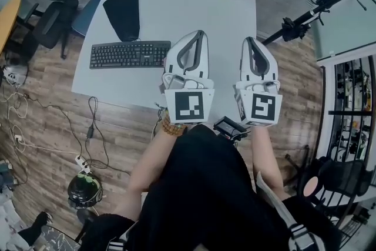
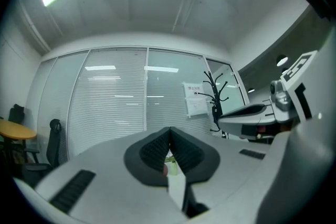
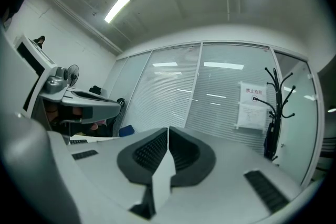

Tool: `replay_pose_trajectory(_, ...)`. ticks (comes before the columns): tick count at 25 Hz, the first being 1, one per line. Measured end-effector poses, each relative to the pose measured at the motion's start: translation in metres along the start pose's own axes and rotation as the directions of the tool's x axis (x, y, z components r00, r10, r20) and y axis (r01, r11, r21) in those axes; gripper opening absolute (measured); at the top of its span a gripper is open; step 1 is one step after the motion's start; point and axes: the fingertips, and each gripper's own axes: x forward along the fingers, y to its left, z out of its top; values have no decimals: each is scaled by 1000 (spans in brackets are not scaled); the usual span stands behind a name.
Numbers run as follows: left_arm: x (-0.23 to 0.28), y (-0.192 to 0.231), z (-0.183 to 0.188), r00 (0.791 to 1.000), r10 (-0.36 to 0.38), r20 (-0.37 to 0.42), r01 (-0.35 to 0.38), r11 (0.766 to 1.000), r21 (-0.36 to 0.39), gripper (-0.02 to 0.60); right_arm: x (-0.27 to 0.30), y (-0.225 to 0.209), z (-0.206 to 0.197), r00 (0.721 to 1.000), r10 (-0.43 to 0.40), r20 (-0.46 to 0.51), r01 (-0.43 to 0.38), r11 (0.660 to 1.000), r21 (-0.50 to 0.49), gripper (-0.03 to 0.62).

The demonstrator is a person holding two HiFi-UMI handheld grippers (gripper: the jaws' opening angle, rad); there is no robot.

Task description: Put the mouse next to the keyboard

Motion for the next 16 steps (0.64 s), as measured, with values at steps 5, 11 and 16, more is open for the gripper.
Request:
replay_pose_trajectory(5, 0, 0, 0, 1000, 1, -5, -1, 1000, 3, 12, 1, 0, -2, 1000, 7, -5, -7, 1000, -11, 2)
replay_pose_trajectory(11, 1, -2, -2, 1000, 5, -5, -5, 1000, 6, 12, 1, 1, -5, 1000, 20, -10, -20, 1000, -12, 2)
replay_pose_trajectory(16, -1, -10, -5, 1000, -8, -8, 8, 1000, 14, 12, -4, -2, -13, 999, 33, -28, -34, 999, -5, 2)
